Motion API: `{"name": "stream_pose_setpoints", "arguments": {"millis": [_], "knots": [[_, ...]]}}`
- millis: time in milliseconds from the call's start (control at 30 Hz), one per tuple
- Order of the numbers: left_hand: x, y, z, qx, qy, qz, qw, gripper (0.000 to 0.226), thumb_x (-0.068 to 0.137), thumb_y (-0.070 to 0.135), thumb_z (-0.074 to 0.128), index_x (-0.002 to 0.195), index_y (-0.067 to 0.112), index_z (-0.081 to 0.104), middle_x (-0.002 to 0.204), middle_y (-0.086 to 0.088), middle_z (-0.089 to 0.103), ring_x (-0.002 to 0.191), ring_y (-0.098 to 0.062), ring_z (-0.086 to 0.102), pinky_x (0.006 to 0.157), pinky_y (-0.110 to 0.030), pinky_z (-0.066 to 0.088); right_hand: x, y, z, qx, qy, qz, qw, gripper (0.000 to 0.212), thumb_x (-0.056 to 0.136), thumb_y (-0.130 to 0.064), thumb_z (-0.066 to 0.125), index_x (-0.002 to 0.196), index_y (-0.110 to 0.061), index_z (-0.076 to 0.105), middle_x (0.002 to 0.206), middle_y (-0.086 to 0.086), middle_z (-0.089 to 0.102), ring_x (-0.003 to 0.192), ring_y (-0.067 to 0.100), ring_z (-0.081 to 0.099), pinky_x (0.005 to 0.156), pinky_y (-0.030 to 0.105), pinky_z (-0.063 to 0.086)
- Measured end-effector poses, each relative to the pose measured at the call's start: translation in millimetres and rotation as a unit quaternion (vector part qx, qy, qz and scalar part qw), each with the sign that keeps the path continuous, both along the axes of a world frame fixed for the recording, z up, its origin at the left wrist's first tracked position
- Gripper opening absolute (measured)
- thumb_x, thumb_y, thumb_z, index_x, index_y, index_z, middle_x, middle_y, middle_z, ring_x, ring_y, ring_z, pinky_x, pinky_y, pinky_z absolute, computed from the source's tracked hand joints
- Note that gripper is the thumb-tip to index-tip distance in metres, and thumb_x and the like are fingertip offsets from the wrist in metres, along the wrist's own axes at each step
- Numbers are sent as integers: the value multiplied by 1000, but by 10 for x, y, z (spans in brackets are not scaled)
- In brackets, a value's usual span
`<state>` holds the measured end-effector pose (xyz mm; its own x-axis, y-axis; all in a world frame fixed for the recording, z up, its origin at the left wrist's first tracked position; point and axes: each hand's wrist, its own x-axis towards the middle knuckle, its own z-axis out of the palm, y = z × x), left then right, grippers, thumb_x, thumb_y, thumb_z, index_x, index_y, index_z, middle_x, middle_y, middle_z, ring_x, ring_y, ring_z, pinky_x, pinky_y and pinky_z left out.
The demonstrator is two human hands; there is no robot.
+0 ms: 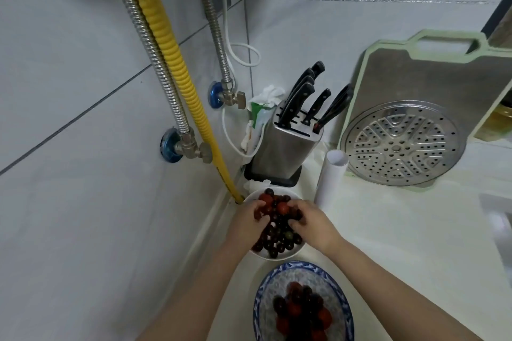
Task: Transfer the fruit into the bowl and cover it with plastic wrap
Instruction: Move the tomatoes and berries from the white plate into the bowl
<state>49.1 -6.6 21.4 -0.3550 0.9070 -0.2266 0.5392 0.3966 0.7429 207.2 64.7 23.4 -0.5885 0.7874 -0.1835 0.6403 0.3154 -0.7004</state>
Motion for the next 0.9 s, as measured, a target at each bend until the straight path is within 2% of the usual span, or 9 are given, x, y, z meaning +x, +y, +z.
{"name": "stream_pose_setpoints", "arguments": {"millis": [67,167,300,433,633,700,800,833,900], "knots": [[-45,80,-23,-11,22,-3,1000,35,91,14,54,126,16,56,118,4,62,110,-14,58,92,-25,44,-71,76,-32,-1,-28,0,1000,50,87,-15,58,135,-18,43,134,10,46,118,25,52,103,31,41],[-130,196,-115,-45,51,-5,998,39,88,20,55,127,21,55,121,-3,62,112,-21,59,96,-34,48,-203,192,-101,-2,-65,5,998,57,88,-20,55,141,-19,34,141,10,40,121,27,51,104,33,40],[-186,347,-191,-92,82,-41,992,46,90,30,52,136,27,45,126,-5,58,112,-25,57,93,-34,46,-408,333,-217,-10,-103,3,995,60,90,-28,51,144,-22,28,144,9,37,123,28,49,101,38,43],[-250,433,-291,-103,84,-61,989,42,88,44,44,130,42,42,117,0,62,99,-19,61,87,-39,52,-551,417,-356,-9,-134,6,991,56,87,-30,50,141,-25,33,138,10,41,122,25,47,99,36,45],[-268,461,-363,-77,49,-36,995,40,89,31,59,129,30,54,128,-14,52,107,-34,58,75,-28,43,-643,474,-548,26,-150,22,988,43,89,-32,43,130,-19,45,126,5,59,118,21,52,100,29,41],[-284,431,-375,-65,42,-42,996,39,90,27,60,128,26,55,123,-10,56,106,-28,59,76,-20,42,-659,459,-578,39,-172,37,984,44,91,-31,39,133,-18,42,128,6,58,118,22,52,101,29,40],[-270,368,-323,-58,3,-42,997,37,94,17,55,130,23,53,109,7,59,100,-10,59,73,-6,41,-654,402,-598,63,-189,43,979,47,92,-32,39,137,-18,40,127,5,58,114,22,54,98,31,43],[-263,344,-297,-54,-2,-44,998,37,94,17,55,130,25,53,110,9,60,100,-6,58,77,-8,43,-638,382,-595,60,-173,36,982,46,90,-32,43,135,-21,43,124,4,60,110,22,56,95,31,45],[-272,309,-301,-44,5,-51,998,39,92,22,56,131,27,53,120,7,62,108,-8,57,93,-23,46,-574,342,-545,55,-120,24,991,42,86,-31,48,128,-23,49,117,2,63,105,20,58,90,31,48]]}}
